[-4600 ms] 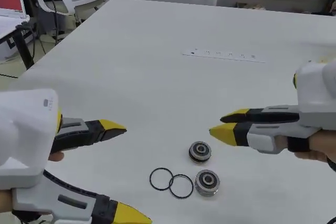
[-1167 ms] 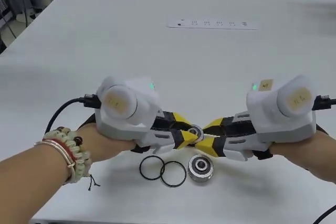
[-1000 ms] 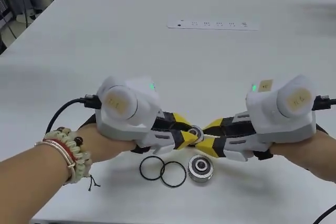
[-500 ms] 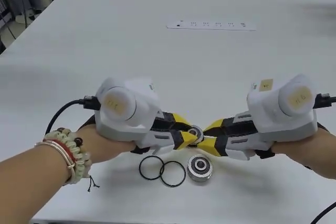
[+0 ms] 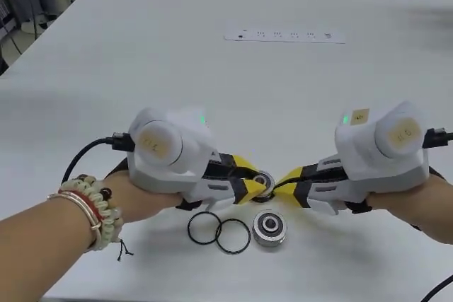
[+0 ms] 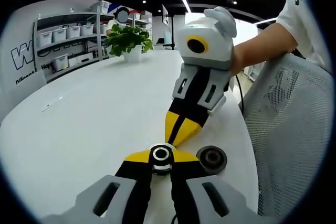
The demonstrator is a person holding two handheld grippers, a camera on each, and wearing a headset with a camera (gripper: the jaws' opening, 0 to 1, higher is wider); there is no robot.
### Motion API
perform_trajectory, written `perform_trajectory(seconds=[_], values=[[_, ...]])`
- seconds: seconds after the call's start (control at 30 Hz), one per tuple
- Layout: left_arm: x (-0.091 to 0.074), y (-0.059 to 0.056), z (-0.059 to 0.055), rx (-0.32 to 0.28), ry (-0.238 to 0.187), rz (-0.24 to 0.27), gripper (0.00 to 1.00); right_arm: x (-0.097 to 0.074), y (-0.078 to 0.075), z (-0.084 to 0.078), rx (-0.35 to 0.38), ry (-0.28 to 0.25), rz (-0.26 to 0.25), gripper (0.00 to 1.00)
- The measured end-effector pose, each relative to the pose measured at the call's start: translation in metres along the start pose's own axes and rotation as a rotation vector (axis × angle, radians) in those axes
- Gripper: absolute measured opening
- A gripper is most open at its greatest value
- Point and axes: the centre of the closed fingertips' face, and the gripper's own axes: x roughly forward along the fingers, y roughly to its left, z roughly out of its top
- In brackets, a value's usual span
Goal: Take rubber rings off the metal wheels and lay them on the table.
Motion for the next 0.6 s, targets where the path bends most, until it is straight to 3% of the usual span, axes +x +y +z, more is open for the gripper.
perform_trajectory(seconds=[0.2,0.27,0.37,0.6], values=[[0.000,0.000,0.000,0.001,0.001,0.002,0.08,0.001,-0.004,-0.001,0.144,-0.004,-0.019,0.00],[0.000,0.000,0.000,0.003,0.001,0.002,0.08,0.002,-0.004,-0.003,0.262,0.001,-0.027,0.00],[0.000,0.001,0.000,0.006,-0.002,0.004,0.08,0.002,-0.010,-0.003,0.302,0.017,-0.054,0.00],[0.000,0.001,0.000,0.010,-0.003,0.005,0.08,-0.001,-0.012,-0.001,0.405,-0.013,-0.049,0.00]])
